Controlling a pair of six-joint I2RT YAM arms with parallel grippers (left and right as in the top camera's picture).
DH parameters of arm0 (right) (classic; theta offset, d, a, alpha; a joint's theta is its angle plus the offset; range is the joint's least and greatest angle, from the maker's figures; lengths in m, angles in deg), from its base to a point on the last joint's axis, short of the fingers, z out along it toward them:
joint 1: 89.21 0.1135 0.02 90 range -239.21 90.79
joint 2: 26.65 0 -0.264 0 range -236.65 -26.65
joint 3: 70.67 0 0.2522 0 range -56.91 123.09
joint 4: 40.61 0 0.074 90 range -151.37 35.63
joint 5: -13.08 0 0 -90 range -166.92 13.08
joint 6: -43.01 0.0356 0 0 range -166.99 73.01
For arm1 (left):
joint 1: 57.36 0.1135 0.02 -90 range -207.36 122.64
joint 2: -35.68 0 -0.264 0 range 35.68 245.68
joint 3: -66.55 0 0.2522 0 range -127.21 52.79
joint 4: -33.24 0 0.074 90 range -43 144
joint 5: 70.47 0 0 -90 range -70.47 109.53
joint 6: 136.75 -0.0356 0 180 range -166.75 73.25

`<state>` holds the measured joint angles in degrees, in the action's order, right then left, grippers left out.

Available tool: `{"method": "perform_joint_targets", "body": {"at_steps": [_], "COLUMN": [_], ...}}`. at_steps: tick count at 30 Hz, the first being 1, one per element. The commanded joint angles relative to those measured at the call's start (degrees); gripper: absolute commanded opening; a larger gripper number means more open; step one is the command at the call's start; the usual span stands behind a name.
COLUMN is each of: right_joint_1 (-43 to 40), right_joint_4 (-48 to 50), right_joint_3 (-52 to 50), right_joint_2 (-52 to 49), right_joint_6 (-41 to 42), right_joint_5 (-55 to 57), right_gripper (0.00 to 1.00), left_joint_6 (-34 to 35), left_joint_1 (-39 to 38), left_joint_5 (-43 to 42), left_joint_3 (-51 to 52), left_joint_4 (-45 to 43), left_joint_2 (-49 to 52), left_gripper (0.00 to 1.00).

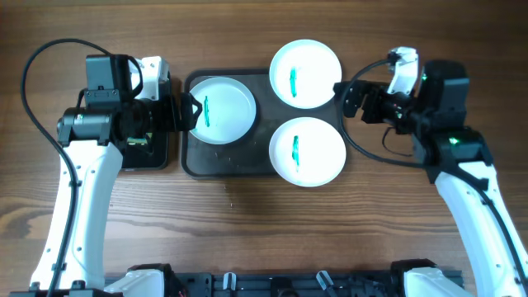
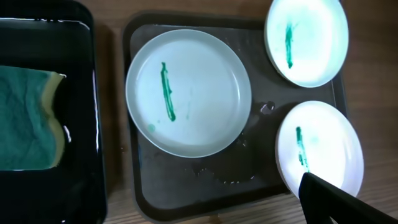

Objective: Clean dirty plates on tray and stack at the side

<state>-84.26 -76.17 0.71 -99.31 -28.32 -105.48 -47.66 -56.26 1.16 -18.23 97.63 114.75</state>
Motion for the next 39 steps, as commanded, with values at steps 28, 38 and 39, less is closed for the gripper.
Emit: {"method": "perform_joint_targets", "body": {"at_steps": [28,38,39], "right_joint_1": [25.49,26.08,26.08], "right_joint_4": [-3.65,-0.09,0.33], "right_joint_3": [30.29,30.12,30.12], "right_joint_2": [-47.04,-52.41,-52.78], "right_joint_6": [14.43,14.95,14.97], "right_joint_5": [13.25,18.99,18.95], "right_gripper": [0.56,0.33,0.31], "left_joint_6": [13.33,13.38,13.38], "left_joint_1": [7.54,7.54,7.54], "left_joint_5": [22.29,24.06,24.06], "left_joint_3": [-3.93,-3.91,-3.87], "left_joint_4": [1.86,1.92,1.88], "left_joint_2": [8.09,8.09,8.09], "left_gripper": [1.00,1.00,1.00]}}
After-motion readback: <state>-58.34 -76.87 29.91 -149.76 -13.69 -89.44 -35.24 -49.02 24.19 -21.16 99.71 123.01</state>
